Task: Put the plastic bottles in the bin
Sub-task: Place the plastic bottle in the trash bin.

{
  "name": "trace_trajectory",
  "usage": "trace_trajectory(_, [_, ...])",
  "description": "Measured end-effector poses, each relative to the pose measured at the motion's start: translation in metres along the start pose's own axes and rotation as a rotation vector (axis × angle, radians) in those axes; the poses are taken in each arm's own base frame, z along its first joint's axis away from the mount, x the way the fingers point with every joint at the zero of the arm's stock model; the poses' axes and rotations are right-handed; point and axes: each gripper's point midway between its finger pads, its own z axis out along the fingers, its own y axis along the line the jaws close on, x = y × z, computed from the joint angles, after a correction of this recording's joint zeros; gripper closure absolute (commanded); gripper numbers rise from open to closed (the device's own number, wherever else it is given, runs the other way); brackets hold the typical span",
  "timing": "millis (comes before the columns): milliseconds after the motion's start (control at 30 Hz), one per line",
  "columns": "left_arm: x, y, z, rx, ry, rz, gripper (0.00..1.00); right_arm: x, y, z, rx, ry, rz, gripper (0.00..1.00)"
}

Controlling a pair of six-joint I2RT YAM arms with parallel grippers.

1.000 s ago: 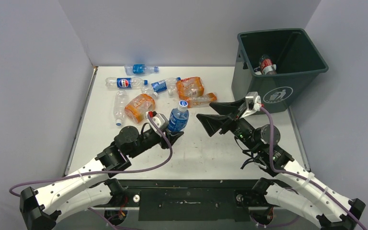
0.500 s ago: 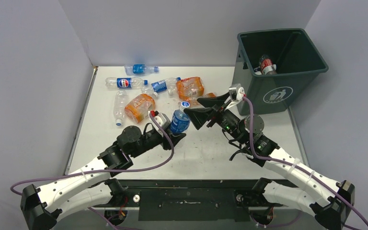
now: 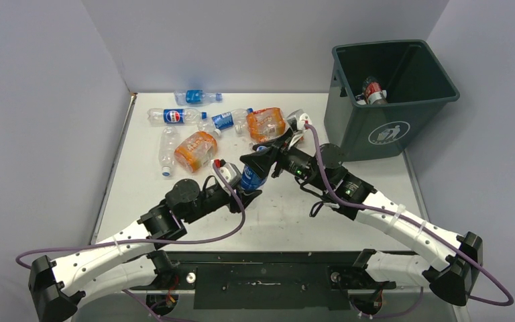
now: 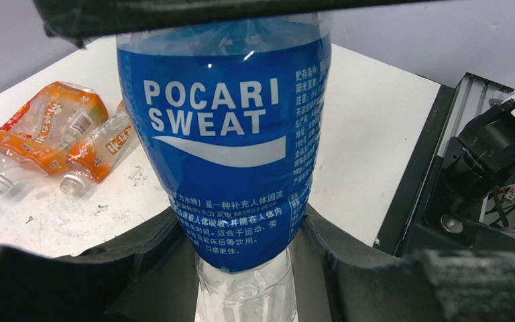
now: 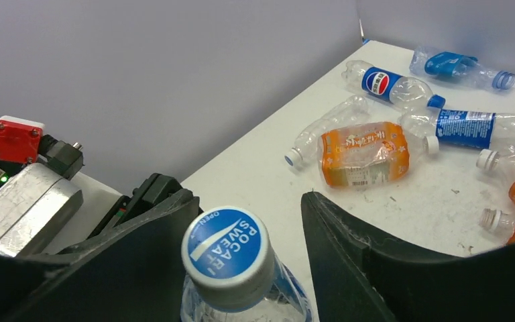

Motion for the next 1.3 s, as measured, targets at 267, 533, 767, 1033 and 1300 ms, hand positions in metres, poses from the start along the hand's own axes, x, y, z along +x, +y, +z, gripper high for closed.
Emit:
trace_trajectory(267, [0.01, 0.001, -0.004, -0.011, 0.014, 0.014, 0.38, 0.009, -0.001, -0.002, 0.017, 0.056, -0.026, 0.95])
trace_trajectory(533, [-0.003, -0.001, -0.017, -0.024, -0.088, 0.113, 0.04, -0.017, -0.013, -0.012, 0.136, 0.085, -0.138, 0.95])
trace_trajectory(767, [-0.024, 0.014, -0.029, -0.12, -0.192, 0.164, 0.04, -0.133, -0.031, -0.054, 0.409, -0.213, -0.283, 0.95])
trace_trajectory(1033, [-0.025, 0.037, -0.036, -0.259, -0.202, 0.228, 0.04, -0.266, -0.065, -0.141, 0.843, -0.687, -0.411, 0.95])
trace_trajectory(1300, [-0.017, 0.054, -0.044, -0.366, -0.174, 0.294, 0.04, -0.315, -0.166, -0.199, 1.287, -0.917, -0.434, 0.95])
